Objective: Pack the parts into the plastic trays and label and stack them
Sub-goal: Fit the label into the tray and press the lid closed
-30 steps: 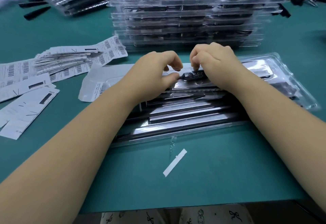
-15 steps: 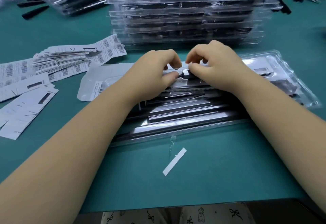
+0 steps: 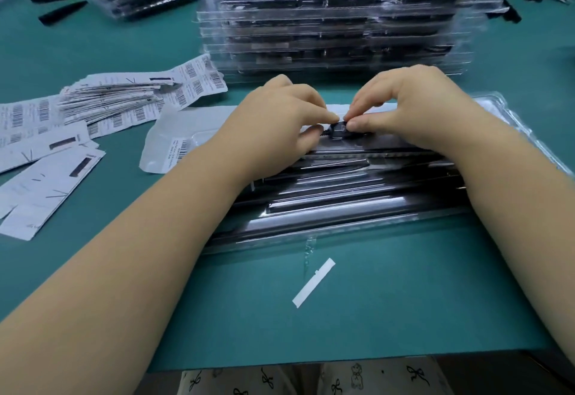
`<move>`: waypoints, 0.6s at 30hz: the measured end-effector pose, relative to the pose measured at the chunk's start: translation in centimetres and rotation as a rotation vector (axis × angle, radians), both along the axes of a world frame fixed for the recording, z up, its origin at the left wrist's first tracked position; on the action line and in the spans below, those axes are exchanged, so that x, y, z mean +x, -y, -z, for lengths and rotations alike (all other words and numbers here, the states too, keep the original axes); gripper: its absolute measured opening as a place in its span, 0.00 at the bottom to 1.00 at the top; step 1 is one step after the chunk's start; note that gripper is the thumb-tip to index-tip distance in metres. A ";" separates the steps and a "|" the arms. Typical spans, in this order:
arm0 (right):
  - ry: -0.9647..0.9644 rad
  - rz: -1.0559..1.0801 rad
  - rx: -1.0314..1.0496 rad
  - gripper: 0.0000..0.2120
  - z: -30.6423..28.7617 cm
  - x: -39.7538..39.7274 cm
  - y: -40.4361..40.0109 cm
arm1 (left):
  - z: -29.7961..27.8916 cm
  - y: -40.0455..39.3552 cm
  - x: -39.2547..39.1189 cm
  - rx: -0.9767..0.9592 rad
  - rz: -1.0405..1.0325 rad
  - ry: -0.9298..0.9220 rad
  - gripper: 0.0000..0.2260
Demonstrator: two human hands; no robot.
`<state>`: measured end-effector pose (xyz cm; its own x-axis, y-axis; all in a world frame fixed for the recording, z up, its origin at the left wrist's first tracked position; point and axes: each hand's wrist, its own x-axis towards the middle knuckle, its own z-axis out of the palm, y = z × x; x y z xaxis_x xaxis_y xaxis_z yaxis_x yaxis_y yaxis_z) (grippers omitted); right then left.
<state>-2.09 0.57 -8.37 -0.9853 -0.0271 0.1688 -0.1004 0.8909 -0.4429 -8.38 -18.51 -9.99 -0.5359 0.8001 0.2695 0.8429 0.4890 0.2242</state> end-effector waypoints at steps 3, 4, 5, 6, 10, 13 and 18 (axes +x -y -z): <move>0.023 0.024 0.046 0.02 0.4 -0.1 -0.1 | -0.1 0.1 0.1 -0.042 0.011 0.003 0.14; 0.019 0.027 0.047 0.02 0.6 0.0 -0.2 | 0.0 0.0 0.1 -0.044 0.003 0.021 0.16; 0.008 0.029 0.047 0.02 0.7 0.1 -0.2 | 0.0 0.0 0.1 -0.046 -0.014 0.035 0.17; -0.012 0.026 0.060 0.03 0.8 0.2 -0.3 | 0.1 -0.1 0.1 -0.048 -0.040 0.044 0.19; -0.022 0.007 0.107 0.12 1.3 0.3 -0.1 | 0.4 -0.2 0.1 -0.036 -0.108 0.059 0.18; -0.049 0.080 -0.014 0.15 1.4 0.0 0.1 | 0.3 -0.1 0.2 0.033 -0.103 0.057 0.16; -0.137 0.149 -0.294 0.12 1.2 0.1 0.4 | 0.1 -0.3 0.2 0.059 -0.060 0.056 0.13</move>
<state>-1.99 0.21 -9.57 -0.9425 0.1849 0.2784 -0.0545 0.7369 -0.6738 -8.22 -18.24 -10.12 -0.5982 0.7495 0.2836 0.7977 0.5229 0.3005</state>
